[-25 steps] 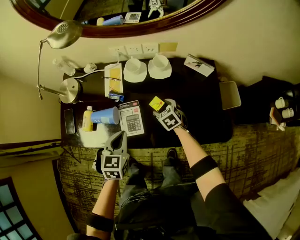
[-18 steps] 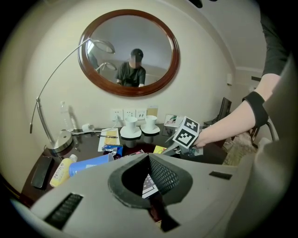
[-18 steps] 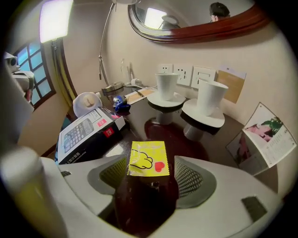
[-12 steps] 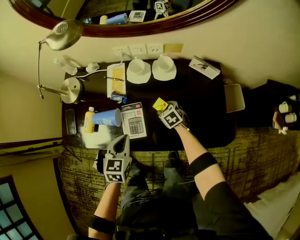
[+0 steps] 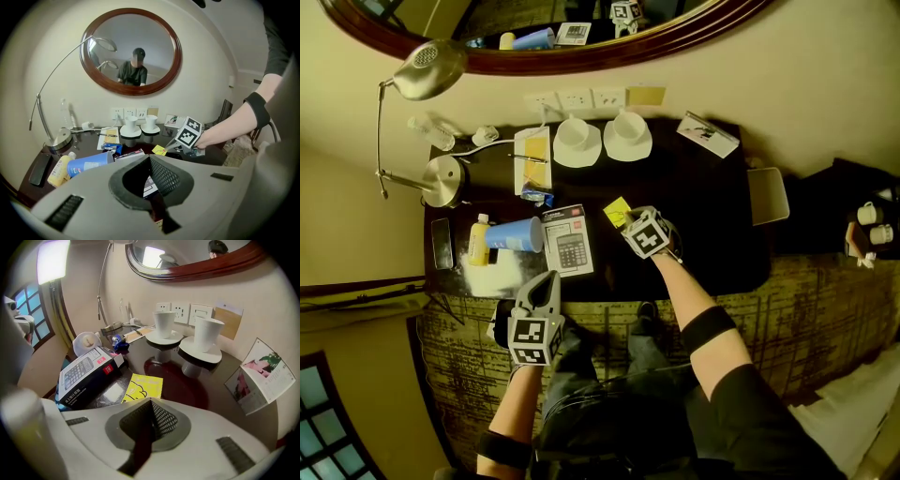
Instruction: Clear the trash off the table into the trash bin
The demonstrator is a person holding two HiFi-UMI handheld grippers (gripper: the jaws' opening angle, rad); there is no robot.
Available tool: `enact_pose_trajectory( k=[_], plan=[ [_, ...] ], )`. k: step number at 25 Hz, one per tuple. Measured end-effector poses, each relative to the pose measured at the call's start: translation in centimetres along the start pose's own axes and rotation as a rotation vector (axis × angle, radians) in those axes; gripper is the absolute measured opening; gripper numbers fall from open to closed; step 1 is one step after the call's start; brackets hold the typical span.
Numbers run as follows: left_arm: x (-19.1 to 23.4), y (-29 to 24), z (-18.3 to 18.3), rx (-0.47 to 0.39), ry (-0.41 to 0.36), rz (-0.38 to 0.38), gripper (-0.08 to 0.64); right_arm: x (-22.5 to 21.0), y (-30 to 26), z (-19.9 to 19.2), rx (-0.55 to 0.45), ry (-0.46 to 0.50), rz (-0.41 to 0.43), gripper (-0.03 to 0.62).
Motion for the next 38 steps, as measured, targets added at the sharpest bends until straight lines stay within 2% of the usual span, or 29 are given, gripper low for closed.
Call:
enact_pose_trajectory(
  k=[7, 8, 11, 12, 14, 16, 20, 21, 23, 26, 31, 33, 36, 38],
  plan=[
    [-0.5, 0.1, -0.4, 0.001, 0.011, -0.020, 0.002, 0.0, 1.7, 0.5, -0.060, -0.041, -0.019, 0.006],
    [-0.6, 0.1, -0.5, 0.000, 0.012, -0.022, 0.002, 0.1, 1.7, 0.4, -0.061, -0.030, -0.029, 0.029],
    [-0.8, 0.0, -0.5, 0.000, 0.015, -0.026, 0.002, 0.5, 1.5, 0.1, -0.049, 0.024, -0.044, 0.040],
    [-0.7, -0.1, -0.6, 0.000, 0.016, -0.026, 0.002, 0.7, 1.3, 0.1, -0.047, 0.038, -0.038, 0.074],
    [-0.6, -0.2, -0.6, 0.000, 0.018, -0.024, 0.002, 1.1, 0.8, 0.4, -0.046, 0.069, -0.019, 0.196],
    [-0.4, -0.3, -0.8, 0.001, 0.024, -0.021, 0.002, 1.6, 0.4, 0.9, -0.036, 0.117, 0.000, 0.241],
    [-0.1, -0.4, -1.0, 0.001, 0.033, -0.020, 0.002, 2.7, -0.6, 2.1, 0.004, 0.271, 0.034, 0.309],
    [0.0, -0.4, -1.1, 0.001, 0.037, -0.018, 0.002, 3.0, -0.9, 2.4, 0.013, 0.291, 0.047, 0.360],
    [0.2, -0.5, -1.3, 0.002, 0.047, -0.011, 0.002, 3.3, -1.5, 3.1, 0.023, 0.301, 0.066, 0.413],
    [1.0, -0.5, -1.5, 0.002, 0.064, 0.021, 0.002, 3.3, -2.1, 4.5, 0.018, 0.314, 0.066, 0.414],
    [1.6, -0.4, -2.2, 0.009, 0.086, 0.025, 0.002, 3.6, -3.8, 4.2, 0.084, 0.317, 0.108, 0.414],
    [1.8, -0.4, -2.3, 0.008, 0.089, 0.028, 0.002, 3.5, -4.2, 3.9, 0.100, 0.287, 0.129, 0.379],
    [1.8, -0.4, -2.5, 0.009, 0.095, 0.014, 0.002, 3.4, -4.1, 4.4, 0.086, 0.273, 0.142, 0.366],
    [1.9, -0.4, -2.8, 0.010, 0.100, 0.023, 0.002, 3.4, -4.1, 4.4, 0.078, 0.268, 0.141, 0.318]
  ],
)
Point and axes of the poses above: the fingertips, and each gripper's own axes: y backward along the fingers, x to its left, z out of its top, the point moved 6 cm from there along y, backward along the fingers, and after that the axes turned 12 degrees about -y, right-handed, at the moved point
